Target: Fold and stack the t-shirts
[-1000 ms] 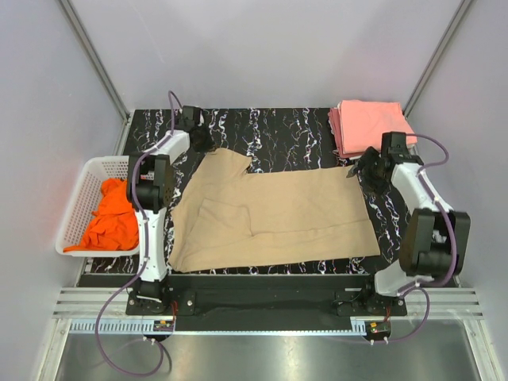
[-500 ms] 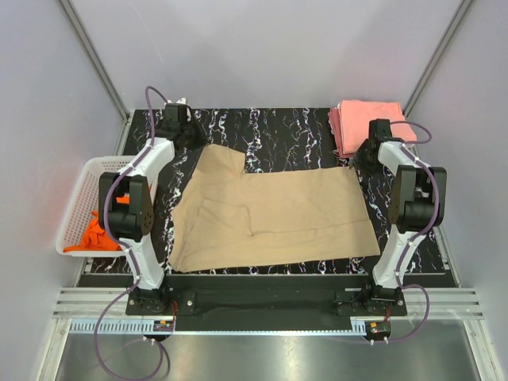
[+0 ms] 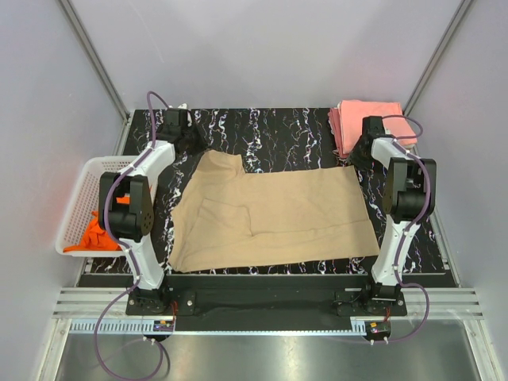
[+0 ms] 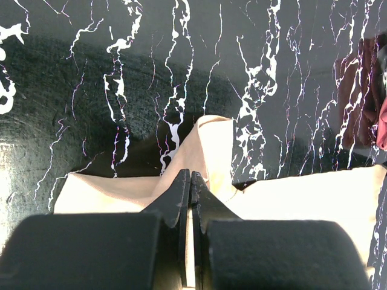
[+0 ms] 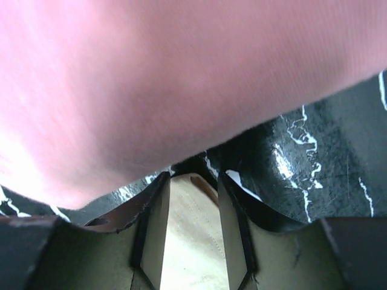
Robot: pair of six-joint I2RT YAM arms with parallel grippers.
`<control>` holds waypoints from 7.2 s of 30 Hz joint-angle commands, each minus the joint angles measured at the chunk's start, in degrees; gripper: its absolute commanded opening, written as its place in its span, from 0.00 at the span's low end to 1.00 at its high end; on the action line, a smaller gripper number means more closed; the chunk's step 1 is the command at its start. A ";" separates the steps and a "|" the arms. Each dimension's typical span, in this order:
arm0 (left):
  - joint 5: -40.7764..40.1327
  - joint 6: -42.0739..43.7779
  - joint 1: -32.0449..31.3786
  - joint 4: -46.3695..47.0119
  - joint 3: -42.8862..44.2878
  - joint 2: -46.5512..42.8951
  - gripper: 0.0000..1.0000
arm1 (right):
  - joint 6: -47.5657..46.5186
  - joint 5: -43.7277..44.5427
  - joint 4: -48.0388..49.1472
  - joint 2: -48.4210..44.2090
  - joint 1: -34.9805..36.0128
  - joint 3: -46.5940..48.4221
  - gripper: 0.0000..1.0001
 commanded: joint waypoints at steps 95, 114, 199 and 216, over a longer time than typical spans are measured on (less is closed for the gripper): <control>-9.75 -15.51 -0.05 -32.17 -44.71 -74.12 0.00 | 7.84 -6.26 6.80 -53.09 -9.04 -46.17 0.00; -8.96 -17.98 -0.05 -45.98 -42.52 -83.71 0.57 | 16.27 -3.80 7.06 -62.14 -13.87 -54.79 0.84; -2.99 4.18 -5.85 -21.10 -24.40 -40.72 0.66 | 8.01 -41.59 -9.46 22.91 30.43 31.24 0.61; -3.25 3.65 -8.48 -20.58 -27.92 -39.32 0.64 | 16.36 -41.78 -8.14 44.82 22.69 64.04 0.60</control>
